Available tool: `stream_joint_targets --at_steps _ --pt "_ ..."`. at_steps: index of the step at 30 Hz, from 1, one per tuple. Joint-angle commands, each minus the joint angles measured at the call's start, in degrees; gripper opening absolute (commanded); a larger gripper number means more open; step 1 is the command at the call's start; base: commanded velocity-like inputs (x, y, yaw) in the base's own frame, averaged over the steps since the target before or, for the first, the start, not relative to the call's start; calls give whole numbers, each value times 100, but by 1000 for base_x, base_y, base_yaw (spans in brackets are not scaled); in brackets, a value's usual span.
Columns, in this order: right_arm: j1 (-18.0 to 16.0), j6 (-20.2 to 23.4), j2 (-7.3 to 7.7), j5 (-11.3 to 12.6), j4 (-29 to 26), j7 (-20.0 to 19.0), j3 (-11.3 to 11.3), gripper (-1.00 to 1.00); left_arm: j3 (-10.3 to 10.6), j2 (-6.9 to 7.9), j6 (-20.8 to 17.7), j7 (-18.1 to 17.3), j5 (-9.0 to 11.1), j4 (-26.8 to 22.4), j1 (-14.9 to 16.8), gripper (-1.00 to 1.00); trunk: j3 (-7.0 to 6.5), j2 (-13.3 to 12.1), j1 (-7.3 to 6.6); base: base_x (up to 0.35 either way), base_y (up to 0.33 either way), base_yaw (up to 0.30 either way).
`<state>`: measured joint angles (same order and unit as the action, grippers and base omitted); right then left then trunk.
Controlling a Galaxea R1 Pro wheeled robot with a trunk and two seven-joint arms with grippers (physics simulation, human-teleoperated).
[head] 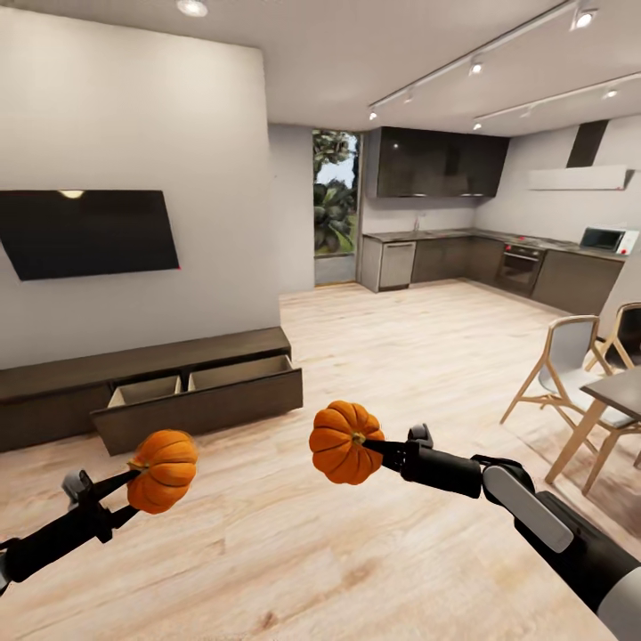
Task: Place each of the two pumpkins and all three candles from the living room inside a cabinet in the living room (use any cabinet), then make sure every cabinet is closed, and position the cauldron so it is next to a table in the living room.
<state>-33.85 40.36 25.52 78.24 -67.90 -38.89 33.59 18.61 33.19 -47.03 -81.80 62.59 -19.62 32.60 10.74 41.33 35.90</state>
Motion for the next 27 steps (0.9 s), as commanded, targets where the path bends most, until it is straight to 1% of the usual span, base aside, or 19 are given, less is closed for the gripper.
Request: stream_joint_targets --at_steps 1,7,21,23,27 --pt "-7 42 6 89 -4 12 7 -100 11 1 -52 -13 43 2 11 -100 -10 -33 -21 0 0 275" --pt "-7 58 6 88 -4 13 7 -100 11 -5 -52 -12 43 2 11 -100 -118 -274 -153 0 0 275" --pt "-7 66 6 86 -1 22 15 -100 -4 -11 -40 -8 36 2 11 -100 -118 -274 -153 4 0 275" --pt "-7 49 5 87 -8 11 12 -100 0 -15 -36 16 26 2 11 -100 -118 -274 -153 182 0 218" --pt "-7 28 6 86 -40 -3 8 -100 2 -37 -27 47 10 9 11 -100 -118 -274 -153 296 0 65"
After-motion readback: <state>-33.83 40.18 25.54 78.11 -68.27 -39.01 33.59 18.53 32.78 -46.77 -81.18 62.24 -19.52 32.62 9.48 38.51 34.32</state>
